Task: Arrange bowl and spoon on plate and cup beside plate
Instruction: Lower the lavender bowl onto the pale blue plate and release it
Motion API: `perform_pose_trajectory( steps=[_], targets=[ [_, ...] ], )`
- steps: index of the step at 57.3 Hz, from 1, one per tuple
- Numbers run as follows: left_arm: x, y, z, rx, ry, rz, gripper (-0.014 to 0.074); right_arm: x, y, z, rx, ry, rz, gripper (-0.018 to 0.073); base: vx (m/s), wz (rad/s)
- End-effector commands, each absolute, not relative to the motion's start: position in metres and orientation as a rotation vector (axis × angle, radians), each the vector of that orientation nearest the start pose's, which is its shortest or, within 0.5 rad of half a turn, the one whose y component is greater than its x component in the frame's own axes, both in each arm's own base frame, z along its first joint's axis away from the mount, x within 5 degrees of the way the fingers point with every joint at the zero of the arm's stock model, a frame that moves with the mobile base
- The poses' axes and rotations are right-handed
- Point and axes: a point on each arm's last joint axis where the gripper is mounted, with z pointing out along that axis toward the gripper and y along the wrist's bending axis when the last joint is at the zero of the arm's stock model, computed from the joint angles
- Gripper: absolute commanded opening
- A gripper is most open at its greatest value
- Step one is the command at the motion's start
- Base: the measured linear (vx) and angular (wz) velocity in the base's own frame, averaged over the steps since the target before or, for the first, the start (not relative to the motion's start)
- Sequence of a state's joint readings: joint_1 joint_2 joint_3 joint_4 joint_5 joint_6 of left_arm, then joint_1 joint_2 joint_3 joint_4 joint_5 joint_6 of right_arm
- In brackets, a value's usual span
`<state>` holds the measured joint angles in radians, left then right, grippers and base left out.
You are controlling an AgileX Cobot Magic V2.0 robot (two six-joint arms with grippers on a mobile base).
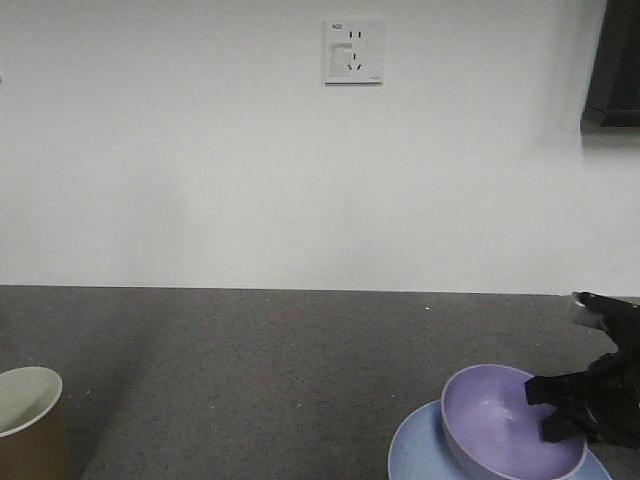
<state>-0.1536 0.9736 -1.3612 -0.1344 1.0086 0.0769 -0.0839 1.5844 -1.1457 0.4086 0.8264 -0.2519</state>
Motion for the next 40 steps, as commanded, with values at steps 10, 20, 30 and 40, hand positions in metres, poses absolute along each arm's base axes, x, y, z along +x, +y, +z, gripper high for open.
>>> perform_pose_trajectory(
  steps=[10, 20, 30, 40],
  targets=[
    [0.155, -0.036, 0.484, 0.215, 1.980, -0.235, -0.0003, 0.331, 0.015, 0.281, 0.069, 2.545, 0.364, -0.0009, 0.00, 0.00],
    [0.155, -0.036, 0.483, 0.217, 1.992, -0.235, -0.0003, 0.335, 0.015, 0.272, 0.043, 2.574, 0.355, -0.0009, 0.00, 0.00],
    [0.154, -0.036, 0.483, 0.218, 1.994, -0.235, -0.0003, 0.336, 0.015, 0.270, 0.026, 2.579, 0.351, -0.0005, 0.00, 0.00],
    [0.154, -0.036, 0.483, 0.218, 1.994, -0.235, -0.0003, 0.336, 0.015, 0.270, 0.018, 2.579, 0.352, 0.0050, 0.00, 0.00]
  ],
)
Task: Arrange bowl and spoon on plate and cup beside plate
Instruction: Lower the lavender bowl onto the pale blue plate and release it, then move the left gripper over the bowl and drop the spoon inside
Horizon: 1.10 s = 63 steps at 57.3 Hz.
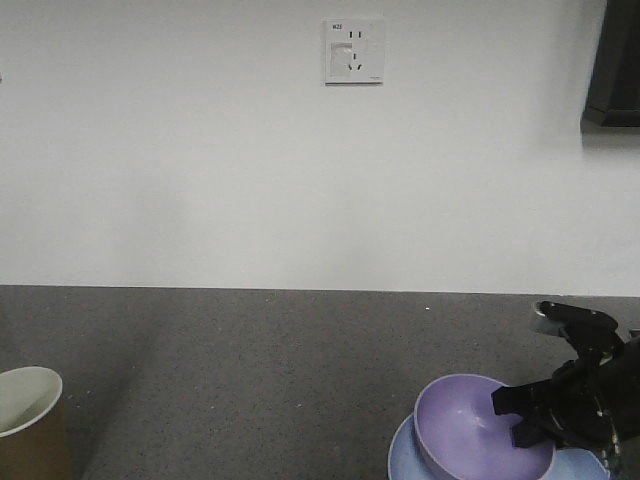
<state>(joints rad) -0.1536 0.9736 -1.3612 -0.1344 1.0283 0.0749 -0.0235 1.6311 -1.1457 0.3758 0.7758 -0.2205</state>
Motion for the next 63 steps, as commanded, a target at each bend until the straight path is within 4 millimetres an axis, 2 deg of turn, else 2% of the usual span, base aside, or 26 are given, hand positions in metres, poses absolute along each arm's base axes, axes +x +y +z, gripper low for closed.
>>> perform_pose_trajectory(
  steps=[1, 9, 27, 39, 46, 52, 58, 63],
  targets=[
    [0.154, -0.036, 0.483, 0.218, 1.994, -0.235, -0.0003, 0.336, 0.015, 0.270, 0.018, 2.580, 0.352, 0.0058, 0.00, 0.00],
    [0.154, -0.036, 0.483, 0.218, 1.994, -0.235, -0.0003, 0.335, 0.015, 0.269, 0.016, 2.585, 0.353, 0.0167, 0.00, 0.00],
    [0.154, -0.036, 0.483, 0.219, 1.996, -0.235, -0.0003, 0.335, 0.016, 0.269, 0.018, 2.588, 0.359, 0.0474, 0.00, 0.00],
    [0.154, -0.036, 0.483, 0.221, 1.996, -0.233, -0.0003, 0.333, 0.015, 0.277, 0.016, 2.559, 0.352, 0.0537, 0.00, 0.00],
    [0.155, -0.036, 0.483, 0.226, 1.989, -0.230, -0.0003, 0.325, 0.014, 0.295, -0.002, 2.490, 0.323, 0.0537, 0.00, 0.00],
    [0.157, -0.036, 0.486, 0.229, 1.952, -0.222, -0.0003, 0.310, 0.012, 0.321, -0.040, 2.417, 0.274, 0.0537, 0.00, 0.00],
    [0.162, -0.039, 0.486, 0.259, 1.935, -0.230, -0.0003, 0.285, 0.010, 0.348, -0.081, 2.363, 0.233, 0.0536, 0.00, 0.00],
    [0.174, -0.046, 0.480, 0.320, 1.956, -0.278, -0.0002, 0.259, 0.012, 0.373, -0.100, 2.299, 0.229, 0.0526, 0.00, 0.00]
  ],
)
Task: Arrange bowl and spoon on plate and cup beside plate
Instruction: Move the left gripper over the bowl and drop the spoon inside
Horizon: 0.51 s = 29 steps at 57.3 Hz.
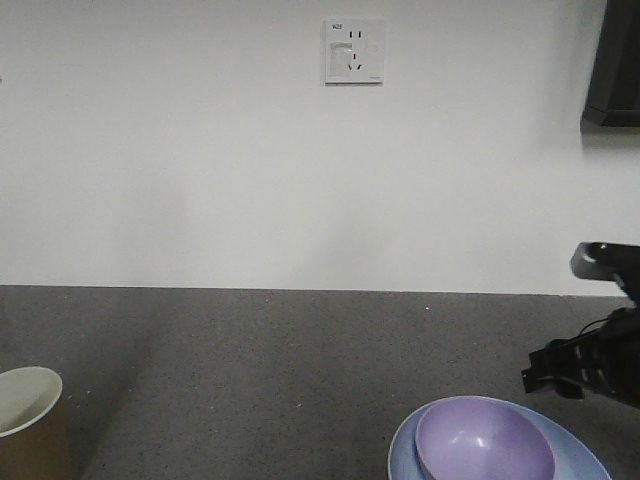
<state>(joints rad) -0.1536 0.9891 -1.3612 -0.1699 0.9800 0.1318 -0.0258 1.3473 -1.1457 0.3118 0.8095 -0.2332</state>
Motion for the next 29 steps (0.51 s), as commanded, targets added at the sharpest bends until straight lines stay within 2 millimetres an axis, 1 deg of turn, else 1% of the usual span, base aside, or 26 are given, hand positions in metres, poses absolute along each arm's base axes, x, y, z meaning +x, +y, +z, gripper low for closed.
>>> perform_pose_trajectory(
  steps=[1, 9, 15, 18, 22, 24, 25, 26, 29],
  targets=[
    [0.177, -0.048, 0.479, 0.332, 1.962, -0.289, -0.0001, 0.255, 0.012, 0.377, -0.103, 2.286, 0.227, 0.0524, 0.00, 0.00],
    [0.205, -0.070, 0.465, 0.477, 2.008, -0.413, 0.0000, 0.211, 0.014, 0.411, -0.124, 2.156, 0.214, 0.0475, 0.00, 0.00],
    [0.227, -0.090, 0.459, 0.569, 2.062, -0.482, 0.0000, 0.184, 0.014, 0.428, -0.128, 2.071, 0.195, 0.0412, 0.00, 0.00],
    [0.238, -0.105, 0.457, 0.629, 2.080, -0.509, 0.0000, 0.170, 0.013, 0.436, -0.133, 2.030, 0.173, 0.0354, 0.00, 0.00],
    [0.250, -0.124, 0.455, 0.700, 2.092, -0.533, 0.0000, 0.157, 0.013, 0.442, -0.138, 2.001, 0.145, 0.0266, 0.00, 0.00],
    [0.256, -0.135, 0.454, 0.742, 2.097, -0.537, 0.0000, 0.151, 0.012, 0.443, -0.142, 1.996, 0.131, 0.0216, 0.00, 0.00],
    [0.258, -0.144, 0.455, 0.773, 2.092, -0.543, 0.0000, 0.149, 0.012, 0.444, -0.145, 1.995, 0.123, 0.0185, 0.00, 0.00],
    [0.261, -0.147, 0.453, 0.784, 2.103, -0.546, 0.0000, 0.148, 0.011, 0.444, -0.145, 1.999, 0.118, 0.0165, 0.00, 0.00],
    [0.265, -0.168, 0.450, 0.853, 2.108, -0.561, 0.0000, 0.143, 0.010, 0.444, -0.142, 2.007, 0.099, 0.0095, 0.00, 0.00]
  ],
)
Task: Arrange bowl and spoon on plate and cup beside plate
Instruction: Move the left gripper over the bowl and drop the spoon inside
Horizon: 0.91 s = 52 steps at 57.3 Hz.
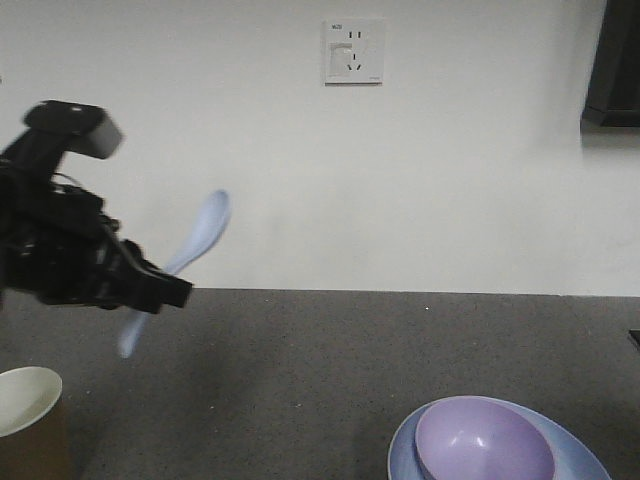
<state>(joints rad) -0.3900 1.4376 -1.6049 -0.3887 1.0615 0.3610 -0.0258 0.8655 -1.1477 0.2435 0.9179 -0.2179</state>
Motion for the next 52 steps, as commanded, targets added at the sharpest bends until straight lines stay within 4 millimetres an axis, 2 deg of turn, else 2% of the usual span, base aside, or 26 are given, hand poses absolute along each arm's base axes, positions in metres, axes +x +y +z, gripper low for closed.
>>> perform_pose_trajectory(
  steps=[1, 5, 14, 25, 32, 38, 52],
  targets=[
    [0.266, -0.173, 0.451, 0.870, 2.101, -0.567, 0.0000, 0.141, 0.010, 0.444, -0.137, 2.009, 0.095, 0.0075, 0.00, 0.00],
    [0.271, -0.200, 0.445, 0.956, 2.108, -0.603, 0.0000, 0.139, 0.008, 0.442, -0.131, 2.034, 0.074, -0.0015, 0.00, 0.00],
    [0.279, -0.251, 0.427, 1.070, 2.132, -0.663, 0.0000, 0.138, 0.007, 0.440, -0.126, 2.057, 0.057, -0.0015, 0.00, 0.00],
    [0.286, -0.299, 0.398, 1.150, 2.207, -0.713, 0.0000, 0.138, 0.007, 0.439, -0.127, 2.063, 0.058, -0.0013, 0.00, 0.00],
    [0.290, -0.318, 0.376, 1.217, 2.275, -0.717, 0.0000, 0.138, 0.007, 0.439, -0.128, 2.063, 0.057, -0.0011, 0.00, 0.00],
    [0.297, -0.329, 0.364, 1.195, 2.322, -0.710, 0.0000, 0.138, 0.007, 0.439, -0.128, 2.063, 0.056, -0.0011, 0.00, 0.00],
    [0.306, -0.337, 0.353, 1.152, 2.328, -0.722, 0.0004, 0.138, 0.007, 0.439, -0.136, 2.065, 0.051, -0.0011, 0.00, 0.00]
  ],
)
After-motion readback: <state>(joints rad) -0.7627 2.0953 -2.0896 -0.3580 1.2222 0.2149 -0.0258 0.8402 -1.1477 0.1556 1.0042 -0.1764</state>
